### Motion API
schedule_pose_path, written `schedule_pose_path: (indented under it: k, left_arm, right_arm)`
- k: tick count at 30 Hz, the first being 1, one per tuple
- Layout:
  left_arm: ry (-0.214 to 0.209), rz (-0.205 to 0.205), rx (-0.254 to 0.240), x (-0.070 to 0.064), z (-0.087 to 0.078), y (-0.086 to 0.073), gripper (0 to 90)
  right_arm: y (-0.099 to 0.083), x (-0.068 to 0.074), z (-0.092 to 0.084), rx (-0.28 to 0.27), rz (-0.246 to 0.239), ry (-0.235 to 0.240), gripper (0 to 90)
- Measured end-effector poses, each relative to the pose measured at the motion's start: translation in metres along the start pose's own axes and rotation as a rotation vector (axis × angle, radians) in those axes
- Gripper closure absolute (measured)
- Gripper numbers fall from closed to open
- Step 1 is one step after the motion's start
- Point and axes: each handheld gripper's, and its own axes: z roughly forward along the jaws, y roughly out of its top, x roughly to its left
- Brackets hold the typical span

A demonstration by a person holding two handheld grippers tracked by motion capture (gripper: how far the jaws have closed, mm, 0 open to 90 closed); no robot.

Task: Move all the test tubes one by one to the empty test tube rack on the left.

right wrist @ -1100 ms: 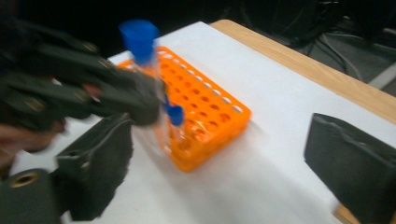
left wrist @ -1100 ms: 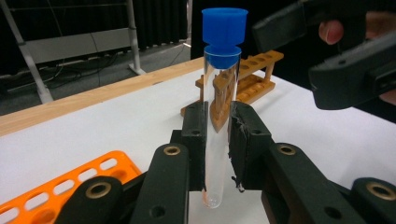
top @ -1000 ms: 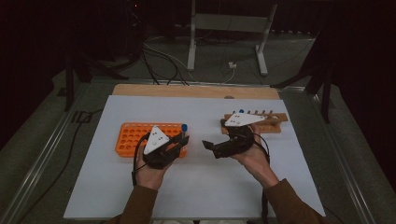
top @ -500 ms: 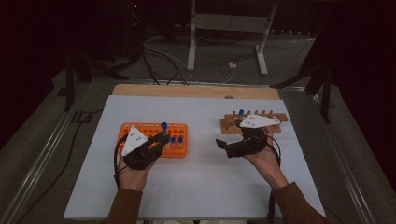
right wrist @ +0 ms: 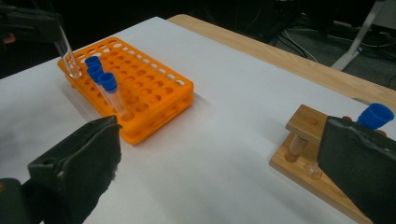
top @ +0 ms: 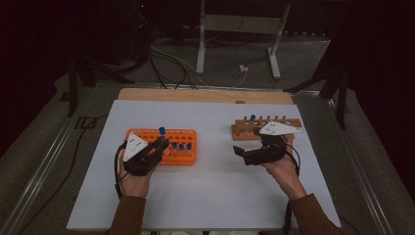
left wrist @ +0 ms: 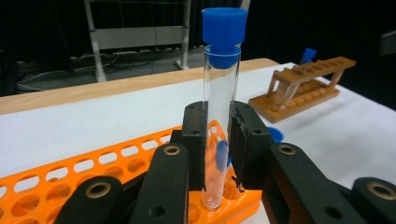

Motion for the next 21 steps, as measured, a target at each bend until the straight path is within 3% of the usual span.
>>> schedule_pose_path:
  k: [12, 21]
  left_arm:
    - [0.048, 0.016, 0.046, 0.001, 0.021, -0.014, 78.2]
    - [0.054, 0.006, 0.092, 0.006, 0.025, -0.027, 78.3]
  right_arm:
    - [-0.001, 0.001, -0.001, -0.008, -0.004, 0.007, 0.0]
    - [-0.003, 0.001, 0.000, -0.006, -0.005, 0.011, 0.0]
